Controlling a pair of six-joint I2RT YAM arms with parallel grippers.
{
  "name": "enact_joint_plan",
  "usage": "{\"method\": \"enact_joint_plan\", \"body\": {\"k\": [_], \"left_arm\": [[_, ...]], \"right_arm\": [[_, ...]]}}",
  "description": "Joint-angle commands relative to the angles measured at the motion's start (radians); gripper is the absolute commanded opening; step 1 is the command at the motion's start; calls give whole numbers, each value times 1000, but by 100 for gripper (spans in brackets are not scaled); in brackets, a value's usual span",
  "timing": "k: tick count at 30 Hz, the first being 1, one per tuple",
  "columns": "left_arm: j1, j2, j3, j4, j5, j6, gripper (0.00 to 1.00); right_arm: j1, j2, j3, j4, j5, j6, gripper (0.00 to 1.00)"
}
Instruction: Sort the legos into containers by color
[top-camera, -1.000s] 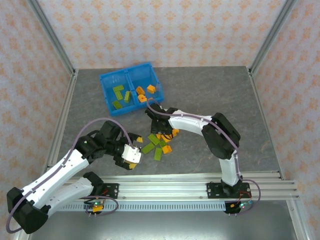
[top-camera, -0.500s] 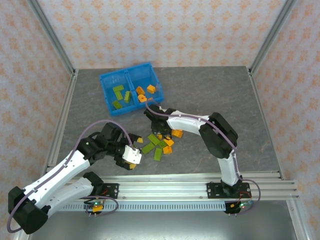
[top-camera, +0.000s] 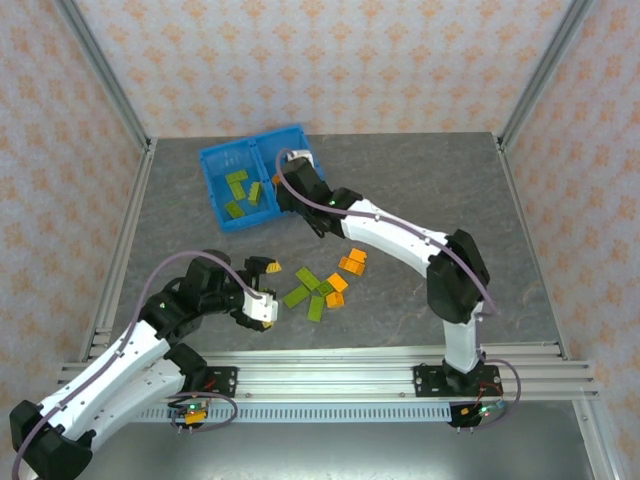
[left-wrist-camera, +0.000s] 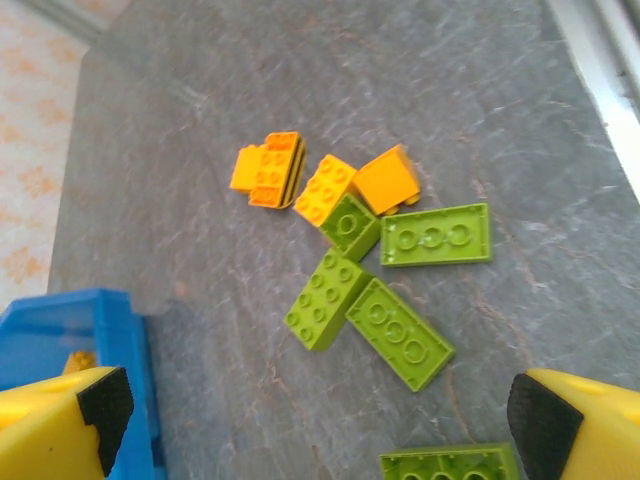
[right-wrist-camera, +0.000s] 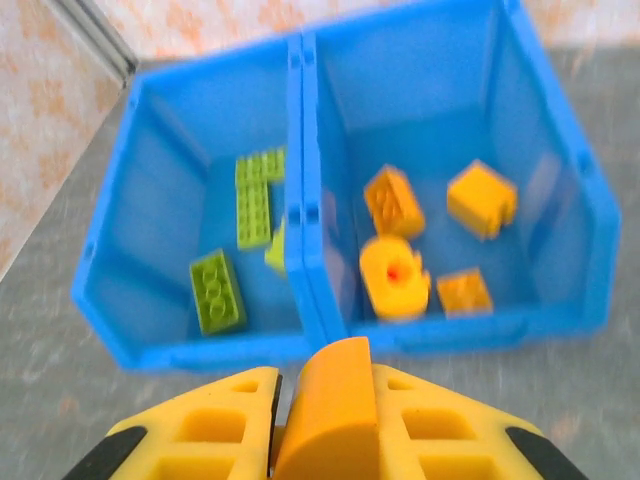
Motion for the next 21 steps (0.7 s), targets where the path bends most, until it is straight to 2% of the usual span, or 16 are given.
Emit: {"method": "enact_joint_plan", "body": {"k": [1,7,11,15,17,19,21], "left_arm": [[11,-5,7,105,-103,-137,99],[47,-23,13,236,-277,-368,98],[78,-3,35,230,-289,-416,98],[90,25,53,236,-306,-469,98],[95,38,62,245,-320,-503,97],[100,43,66,250,-321,-514,97],[104,43,64,253,-321,-518,97]], "right_arm": [[-20,132,121,40,126,-143,21],[-94,379,434,-91,84,-113,20],[-127,532,618,-172,43,-100,20],[-147,620,714,-206,8,-74,22],[-148,642,733,-209,-15,-72,28],[-147,646,743,-216,-28,-69,38],[-148,638,755,-232,-28,-68,43]]}}
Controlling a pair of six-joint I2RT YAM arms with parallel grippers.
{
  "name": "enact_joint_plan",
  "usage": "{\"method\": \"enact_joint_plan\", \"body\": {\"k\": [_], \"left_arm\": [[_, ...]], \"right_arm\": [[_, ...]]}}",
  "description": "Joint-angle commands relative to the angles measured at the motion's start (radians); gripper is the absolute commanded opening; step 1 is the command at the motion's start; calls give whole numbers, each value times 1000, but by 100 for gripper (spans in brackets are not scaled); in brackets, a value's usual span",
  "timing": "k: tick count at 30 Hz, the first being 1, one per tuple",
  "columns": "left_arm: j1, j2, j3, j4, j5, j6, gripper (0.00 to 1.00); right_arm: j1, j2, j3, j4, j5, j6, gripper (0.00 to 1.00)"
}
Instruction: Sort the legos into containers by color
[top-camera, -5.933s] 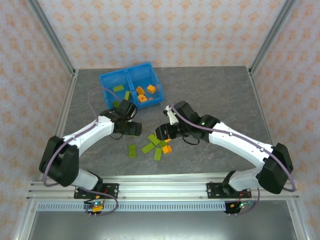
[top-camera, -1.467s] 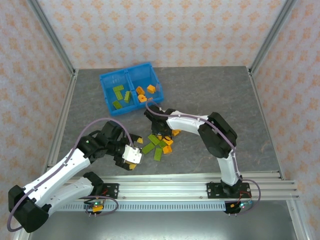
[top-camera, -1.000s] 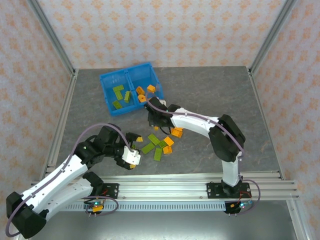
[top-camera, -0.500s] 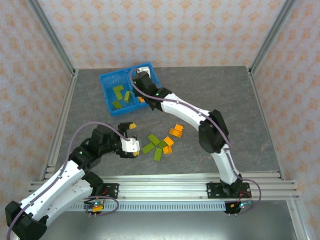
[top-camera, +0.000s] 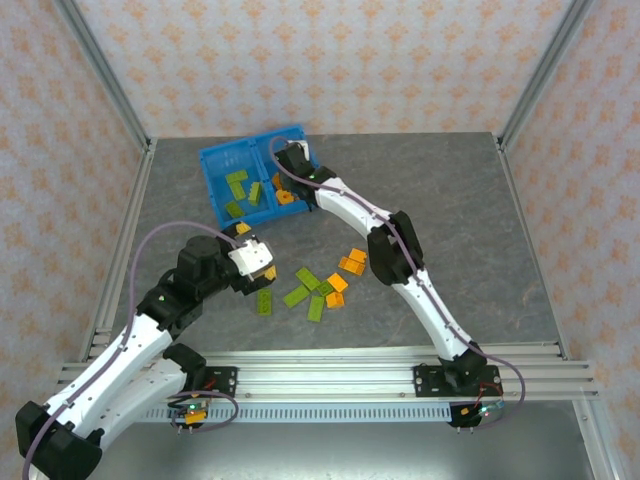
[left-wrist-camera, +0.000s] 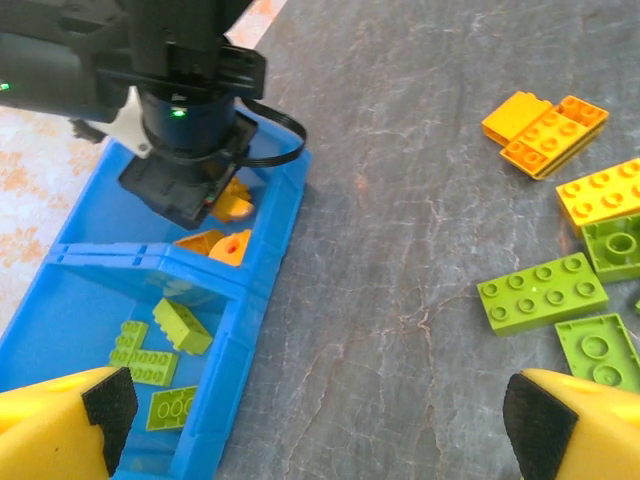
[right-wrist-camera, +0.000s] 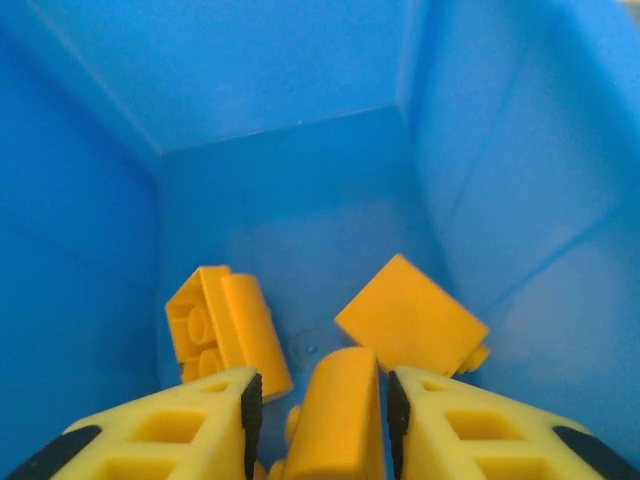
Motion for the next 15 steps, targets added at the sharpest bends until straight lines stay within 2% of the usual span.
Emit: {"method": "enact_joint_plan", "body": {"k": [1,6,8,10,13,15], "left_arm": [[11,-1,28,48,-30,-53,97],[12,6,22,57,-26,-67,98],[13,15,26,78,-63,-151,100],[28,36,44,95,-137,-293,100],[54,88,122,9,-182,-405,100],[68,124,178,-63,-209,-447,100]], "right_arm": [[11,-21,67,-41,-16,10,44],[11,-103,60,-74,-19,17,45],[11,-157,42,-94,-20,19,45],[11,-245,-22,-102,-20,23,45],[11,-409,-176,-100,-50,13,48],[12,-529,-304,-109,-126,-24,53]]}}
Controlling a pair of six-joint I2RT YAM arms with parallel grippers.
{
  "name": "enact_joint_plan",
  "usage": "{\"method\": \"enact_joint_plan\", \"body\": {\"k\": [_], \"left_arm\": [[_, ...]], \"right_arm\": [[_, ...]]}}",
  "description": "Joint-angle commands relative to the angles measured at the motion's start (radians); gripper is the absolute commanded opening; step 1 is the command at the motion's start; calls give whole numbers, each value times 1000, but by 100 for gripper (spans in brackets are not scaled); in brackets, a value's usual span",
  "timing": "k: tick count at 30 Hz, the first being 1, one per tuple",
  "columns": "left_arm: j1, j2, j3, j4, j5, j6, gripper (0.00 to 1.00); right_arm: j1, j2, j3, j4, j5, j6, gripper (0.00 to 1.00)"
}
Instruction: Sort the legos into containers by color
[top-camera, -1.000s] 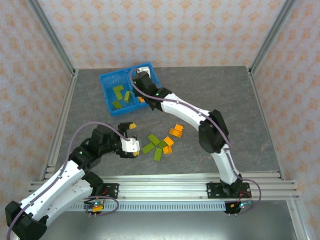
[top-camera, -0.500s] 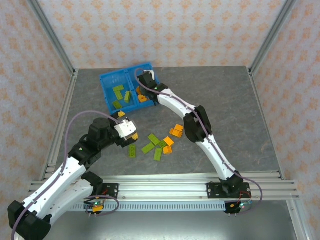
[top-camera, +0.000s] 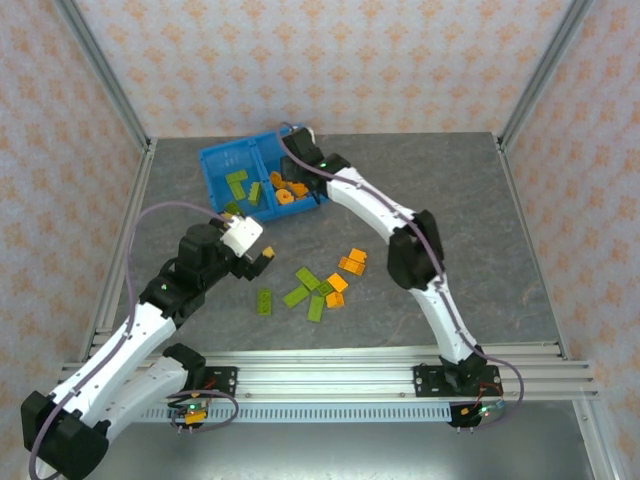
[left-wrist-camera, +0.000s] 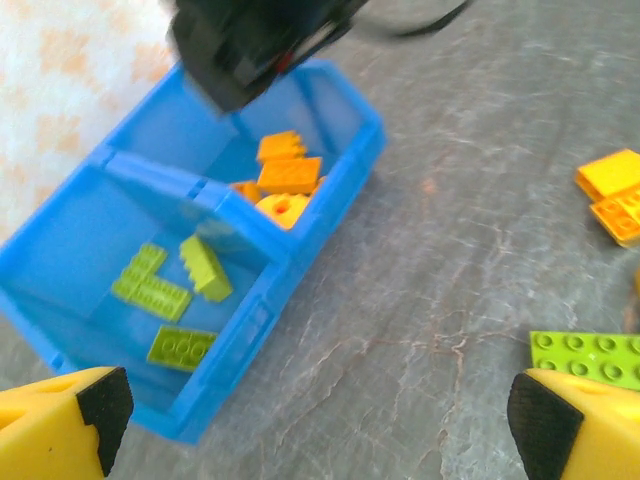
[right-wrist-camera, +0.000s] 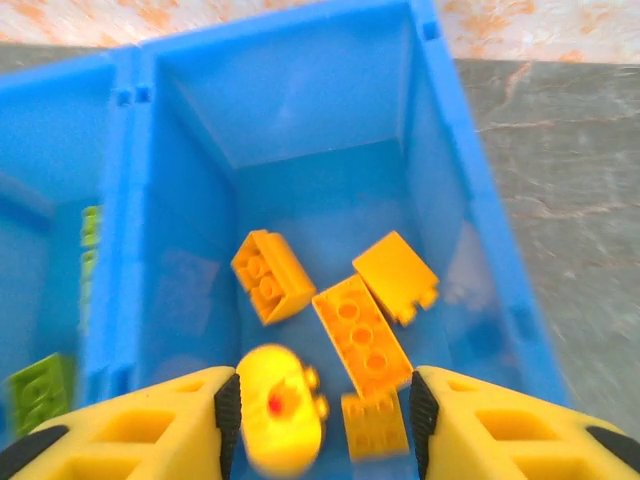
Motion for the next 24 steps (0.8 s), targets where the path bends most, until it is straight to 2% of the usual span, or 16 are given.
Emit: {"method": "enact_joint_plan", "body": {"k": [1,5,7,9,12,15,17,19,24], "left_arm": [[24,39,115,-106,-80,-148,100],[42,125,145,-199,-33,-162,100],[44,192,213,-294,-23,-255,100],[43,255,302,-404,-21,-393,100],[43,333,382,-548,-6,-630,100],[43,409,390,-645,15,-863,100],[39,459,350,-657,103,-929,100],[9,499,290,-632,134,-996,100],[-97,567,213,-584,35,-1077,96]], "right_arm": [[3,-271,-161,-30,-117,-43,55],[3,-528,-493,18,-366,-35,63],[3,-661,-693,104,-551,41,68],[9,-767,-850,156,-652,101,75],[36,-904,-1004,147,-626,134,88],[55,-993,-1083,119,-618,147,92],[62,-1023,-1110,114,-643,157,92],[68,-1033,-1130,110,-662,163,93],[74,-1019,-1158,116,-674,165,94]]}}
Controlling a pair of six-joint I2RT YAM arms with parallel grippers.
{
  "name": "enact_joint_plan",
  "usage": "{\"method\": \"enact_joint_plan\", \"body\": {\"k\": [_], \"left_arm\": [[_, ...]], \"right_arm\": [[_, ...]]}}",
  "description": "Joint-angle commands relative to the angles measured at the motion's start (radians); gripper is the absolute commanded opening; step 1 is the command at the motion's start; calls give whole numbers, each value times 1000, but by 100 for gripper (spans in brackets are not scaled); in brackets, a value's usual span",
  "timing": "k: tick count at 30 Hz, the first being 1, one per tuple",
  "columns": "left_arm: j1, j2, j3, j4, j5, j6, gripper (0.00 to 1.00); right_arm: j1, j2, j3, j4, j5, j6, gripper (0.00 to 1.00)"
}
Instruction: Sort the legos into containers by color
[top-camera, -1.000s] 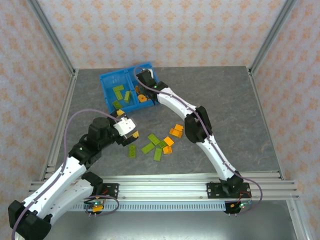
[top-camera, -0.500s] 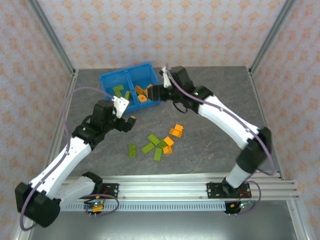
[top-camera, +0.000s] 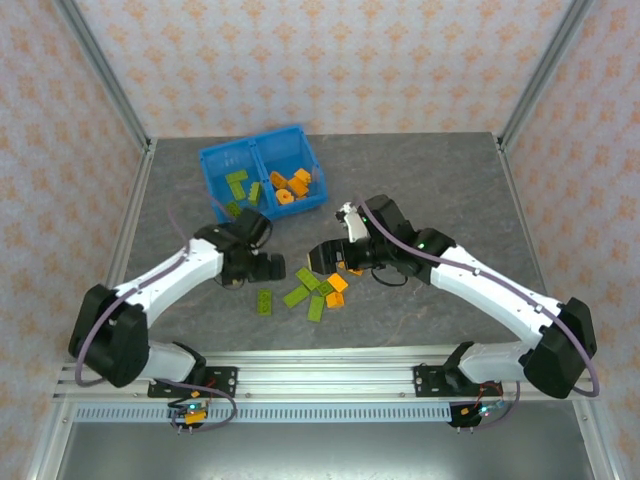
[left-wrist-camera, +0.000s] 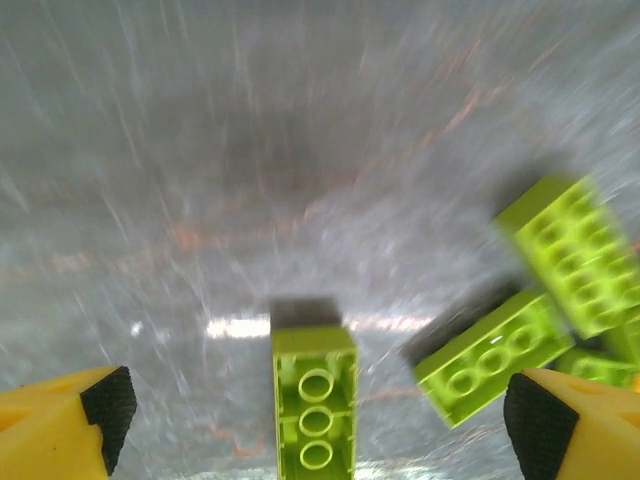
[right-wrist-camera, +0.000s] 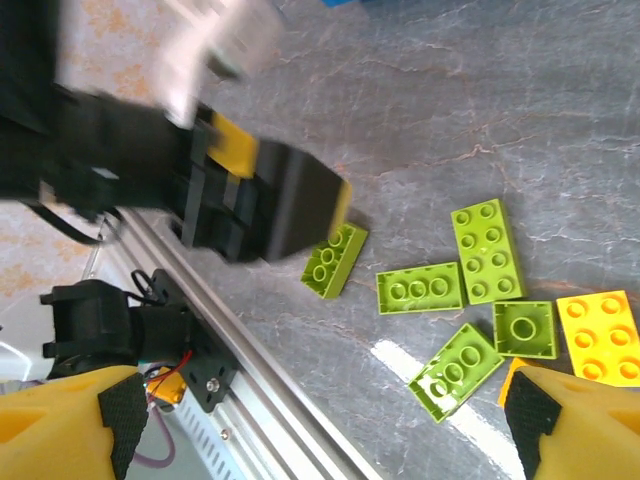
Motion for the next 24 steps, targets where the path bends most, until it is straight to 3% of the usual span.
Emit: {"method": "enact_joint_plan", "body": {"k": [1,6,13,18,20,24], "left_arm": [[-46,16,-28,-25,-47,-135,95],[-75,62,-98,58,-22,-178,74],[-93,109,-131,112,-8,-178,64],[-116,142,-124,137,-5,-179,47],[-122,125,-113,132,-15,-185,39],[-124,45,-79,102,-44,-184,34]], "right_arm": [[7,0,-22,17,-31,15,94],[7,10,-22,-4,-28,1,94],[8,-19,-51,-4,-20,5,94],[8,-54,-66,-12,-17,17,94],[10,-67,-68,-17,-24,19,94],[13,-79,-67,-27,-32,12,94]]}}
